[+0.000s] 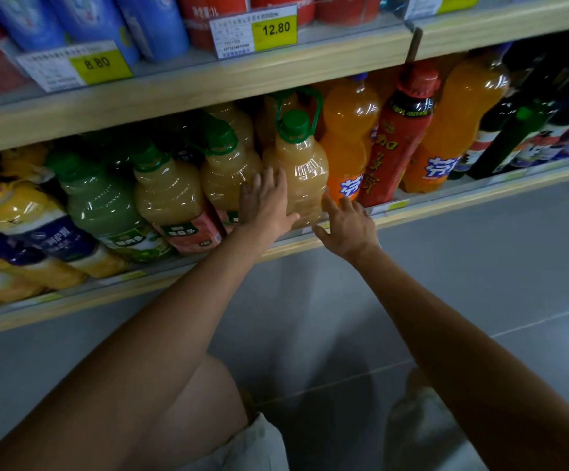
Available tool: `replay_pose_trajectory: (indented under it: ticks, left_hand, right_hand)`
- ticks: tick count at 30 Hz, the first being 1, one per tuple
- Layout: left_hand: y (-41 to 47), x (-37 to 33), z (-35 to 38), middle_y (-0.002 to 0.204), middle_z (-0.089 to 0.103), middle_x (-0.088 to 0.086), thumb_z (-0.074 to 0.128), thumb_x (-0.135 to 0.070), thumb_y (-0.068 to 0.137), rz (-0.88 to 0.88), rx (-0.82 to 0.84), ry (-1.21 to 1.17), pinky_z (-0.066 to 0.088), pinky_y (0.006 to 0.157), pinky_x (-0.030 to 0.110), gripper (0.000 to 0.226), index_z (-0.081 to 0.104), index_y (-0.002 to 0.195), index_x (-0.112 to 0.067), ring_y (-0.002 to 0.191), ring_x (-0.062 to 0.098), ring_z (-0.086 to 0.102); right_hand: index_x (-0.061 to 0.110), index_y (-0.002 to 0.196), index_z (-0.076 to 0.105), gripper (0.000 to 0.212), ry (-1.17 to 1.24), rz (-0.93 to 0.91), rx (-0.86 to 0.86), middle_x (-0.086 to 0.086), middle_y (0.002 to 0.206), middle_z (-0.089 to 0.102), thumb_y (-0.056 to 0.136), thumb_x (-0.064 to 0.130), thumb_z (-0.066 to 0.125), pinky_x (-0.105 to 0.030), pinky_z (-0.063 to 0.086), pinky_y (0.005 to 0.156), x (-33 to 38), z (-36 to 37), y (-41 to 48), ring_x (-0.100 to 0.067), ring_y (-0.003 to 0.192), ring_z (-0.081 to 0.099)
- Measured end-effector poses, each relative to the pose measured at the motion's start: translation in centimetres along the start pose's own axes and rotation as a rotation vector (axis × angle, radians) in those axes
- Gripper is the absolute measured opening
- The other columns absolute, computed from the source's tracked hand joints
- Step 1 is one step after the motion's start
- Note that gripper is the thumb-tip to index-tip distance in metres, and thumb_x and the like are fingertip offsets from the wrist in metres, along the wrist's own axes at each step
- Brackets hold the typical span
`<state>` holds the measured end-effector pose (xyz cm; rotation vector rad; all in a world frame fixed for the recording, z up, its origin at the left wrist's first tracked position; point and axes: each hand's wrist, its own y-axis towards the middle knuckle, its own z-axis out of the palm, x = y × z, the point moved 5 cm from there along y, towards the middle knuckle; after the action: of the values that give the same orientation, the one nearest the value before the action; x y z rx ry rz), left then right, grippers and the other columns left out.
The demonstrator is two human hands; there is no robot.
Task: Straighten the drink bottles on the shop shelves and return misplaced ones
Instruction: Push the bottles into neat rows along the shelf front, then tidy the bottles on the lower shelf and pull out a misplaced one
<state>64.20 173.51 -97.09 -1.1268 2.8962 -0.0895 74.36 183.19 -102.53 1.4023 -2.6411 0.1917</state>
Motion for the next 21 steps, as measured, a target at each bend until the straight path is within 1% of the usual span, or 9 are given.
replay_pose_trajectory:
  ticks: [2,6,11,14,17,21]
  left_hand:
    - [-0.9,-0.4,0.1,0.152,0.022,0.011,0.059,-0.051,0.084,0.025,0.023,0.046,0.026,0.107,0.048,0.083,0.019,0.147,-0.014,0.136,0.031,0.025]
    - [-2.7,-1.9,-0.4,0.145,0.035,0.008,0.052,-0.053,0.086,0.089,0.022,0.109,0.025,0.106,0.047,0.066,0.034,0.139,-0.018,0.133,0.029,0.030]
    - [-4.8,-4.5,-1.8,0.141,0.045,0.001,0.048,-0.047,0.088,0.200,-0.056,0.097,0.027,0.105,0.041,0.055,0.044,0.136,-0.021,0.128,0.025,0.038]
    - [-4.9,-6.6,-3.5,0.137,0.050,0.002,0.048,-0.046,0.088,0.263,-0.086,0.105,0.029,0.104,0.039,0.052,0.048,0.132,-0.020,0.125,0.024,0.043]
    - [-4.3,-8.5,-5.6,0.134,0.052,0.003,0.052,-0.046,0.087,0.283,-0.116,0.071,0.031,0.103,0.040,0.051,0.050,0.131,-0.022,0.124,0.025,0.045]
    - [-2.4,-11.0,-7.3,0.130,0.054,0.005,0.051,-0.052,0.086,0.265,-0.076,0.055,0.035,0.098,0.041,0.054,0.050,0.130,-0.021,0.120,0.028,0.048]
  right_hand:
    - [0.017,0.148,0.020,0.072,-0.008,-0.012,0.006,-0.017,0.135,0.044,0.090,0.049,0.049,-0.045,0.039,0.101,-0.6,-0.8,-1.0,-0.035,0.124,0.041]
    - [0.014,0.134,0.039,0.057,-0.033,-0.004,-0.011,-0.015,0.128,0.050,0.089,0.046,0.051,-0.045,0.035,0.100,-2.5,-2.9,-3.2,-0.033,0.122,0.043]
    - [0.015,0.127,0.045,0.049,-0.038,0.009,-0.041,-0.010,0.127,0.053,0.090,0.045,0.050,-0.043,0.036,0.101,-6.3,-6.1,-5.7,-0.029,0.122,0.045]
    - [0.013,0.128,0.045,0.049,-0.054,0.033,-0.060,-0.012,0.126,0.054,0.090,0.044,0.050,-0.042,0.036,0.099,-8.9,-8.2,-6.8,-0.030,0.120,0.046]
    - [0.012,0.131,0.045,0.051,-0.059,0.049,-0.084,-0.013,0.127,0.054,0.090,0.044,0.049,-0.042,0.037,0.098,-10.7,-9.9,-7.3,-0.032,0.120,0.047]
    - [0.010,0.123,0.051,0.046,-0.015,0.048,-0.153,-0.014,0.118,0.058,0.090,0.042,0.050,-0.041,0.041,0.092,-11.7,-11.8,-6.6,-0.033,0.113,0.051]
